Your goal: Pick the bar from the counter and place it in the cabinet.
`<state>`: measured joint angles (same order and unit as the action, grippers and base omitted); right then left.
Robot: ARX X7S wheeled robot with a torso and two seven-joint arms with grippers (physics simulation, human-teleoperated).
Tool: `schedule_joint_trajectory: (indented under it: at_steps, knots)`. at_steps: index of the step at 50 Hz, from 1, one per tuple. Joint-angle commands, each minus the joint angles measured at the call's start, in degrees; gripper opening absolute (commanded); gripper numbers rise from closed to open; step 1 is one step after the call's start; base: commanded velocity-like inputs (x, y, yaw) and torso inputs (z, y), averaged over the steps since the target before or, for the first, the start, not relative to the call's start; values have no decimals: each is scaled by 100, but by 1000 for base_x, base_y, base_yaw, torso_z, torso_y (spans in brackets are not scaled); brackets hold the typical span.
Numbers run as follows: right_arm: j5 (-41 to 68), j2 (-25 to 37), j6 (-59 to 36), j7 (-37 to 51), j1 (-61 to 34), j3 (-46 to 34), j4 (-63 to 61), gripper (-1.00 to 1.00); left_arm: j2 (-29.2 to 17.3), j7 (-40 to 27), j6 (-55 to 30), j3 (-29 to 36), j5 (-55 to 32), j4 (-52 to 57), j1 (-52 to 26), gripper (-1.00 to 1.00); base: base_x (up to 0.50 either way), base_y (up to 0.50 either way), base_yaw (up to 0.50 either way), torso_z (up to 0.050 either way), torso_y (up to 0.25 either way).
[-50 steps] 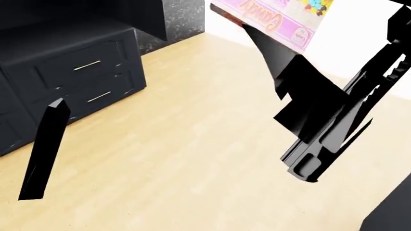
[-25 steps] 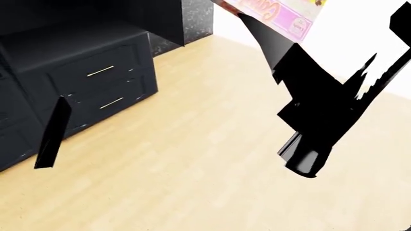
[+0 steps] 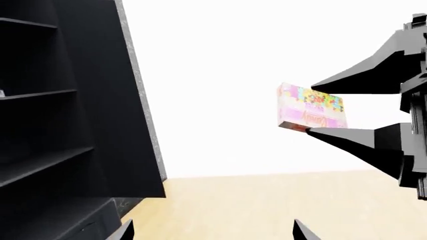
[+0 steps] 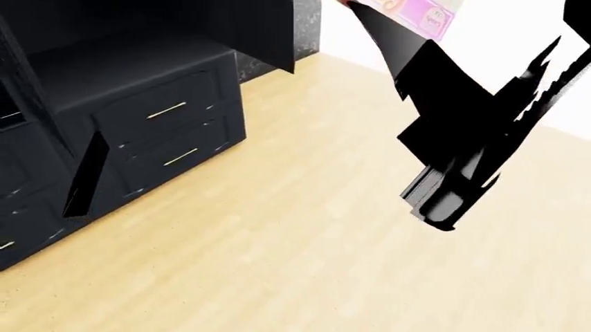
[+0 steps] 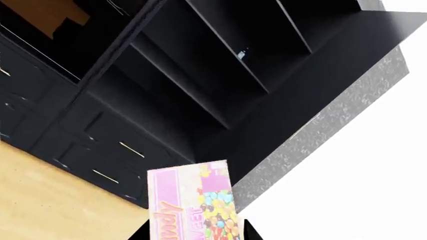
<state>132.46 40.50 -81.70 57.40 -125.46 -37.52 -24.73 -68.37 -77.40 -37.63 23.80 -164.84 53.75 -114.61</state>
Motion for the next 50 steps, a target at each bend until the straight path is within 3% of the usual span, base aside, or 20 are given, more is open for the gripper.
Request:
schedule_joint_trajectory:
  at_steps: [1, 10, 21, 50]
  knots:
    - [-167, 15, -85, -48, 6, -41, 23, -100, 23, 23, 4, 9, -26, -1, -40, 100, 487, 115, 0, 0, 0]
    - [-307, 88, 7, -47, 202, -40, 20, -100, 155, -22, 8, 106, -23, -2, -119, 100, 487, 98, 0, 0, 1]
    - [-107, 534, 536, 126, 597, 84, -190, -100, 606, -293, 93, 429, -79, -87, -523, 100, 177, -424, 0, 0, 1]
    - [-114, 775, 1071, 277, 773, 255, -108, -100, 769, -389, 178, 636, -158, -113, -791, 100, 84, -101, -476, 0, 1]
